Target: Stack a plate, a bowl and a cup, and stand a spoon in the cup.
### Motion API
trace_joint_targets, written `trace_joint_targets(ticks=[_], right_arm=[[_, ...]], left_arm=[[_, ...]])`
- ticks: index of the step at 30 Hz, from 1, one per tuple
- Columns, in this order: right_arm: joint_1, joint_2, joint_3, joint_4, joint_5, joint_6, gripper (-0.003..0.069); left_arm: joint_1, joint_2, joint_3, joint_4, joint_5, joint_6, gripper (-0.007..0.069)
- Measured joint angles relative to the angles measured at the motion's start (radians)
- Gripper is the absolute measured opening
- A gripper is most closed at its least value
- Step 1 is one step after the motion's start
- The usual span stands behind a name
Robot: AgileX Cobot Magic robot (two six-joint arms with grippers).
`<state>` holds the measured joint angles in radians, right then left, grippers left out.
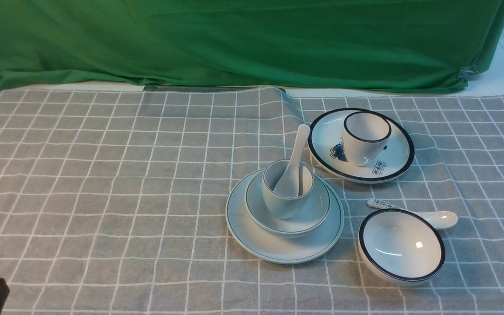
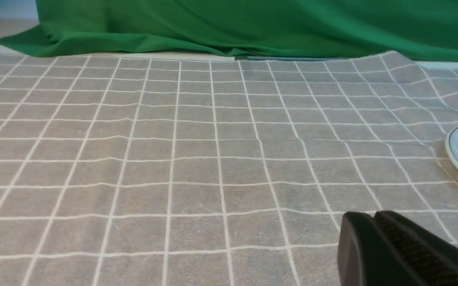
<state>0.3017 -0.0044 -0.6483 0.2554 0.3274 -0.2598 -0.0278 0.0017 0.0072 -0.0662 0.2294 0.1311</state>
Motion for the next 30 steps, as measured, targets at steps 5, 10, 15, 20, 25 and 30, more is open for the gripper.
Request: trace_joint_targets(ticks=[5, 10, 15, 20, 25, 30], right_arm=[[0.0, 0.0, 0.0, 0.0, 0.0, 0.0, 0.0111], [0.0, 0.0, 0.0, 0.0, 0.0, 0.0, 0.0131], [0.0, 0.0, 0.0, 0.0, 0.0, 0.0, 0.0141], [0.0, 0.0, 0.0, 0.0, 0.0, 0.0, 0.0144], [0.0, 0.0, 0.0, 0.0, 0.0, 0.0, 0.0149], [0.0, 0.0, 0.0, 0.0, 0.0, -0.006, 0.0158]], left_arm=[[0.001, 0.0, 0.0, -0.007, 0.0, 0.027, 0.0011], [0.001, 0.0, 0.0, -0.007, 0.0, 0.032, 0.0013], [0.001, 0.0, 0.0, -0.007, 0.0, 0.034, 0.0013], [0.001, 0.0, 0.0, -0.007, 0.0, 0.034, 0.0013], [0.001, 0.0, 0.0, -0.006, 0.0, 0.034, 0.0013], [0.001, 0.0, 0.0, -0.003, 0.0, 0.034, 0.0013]])
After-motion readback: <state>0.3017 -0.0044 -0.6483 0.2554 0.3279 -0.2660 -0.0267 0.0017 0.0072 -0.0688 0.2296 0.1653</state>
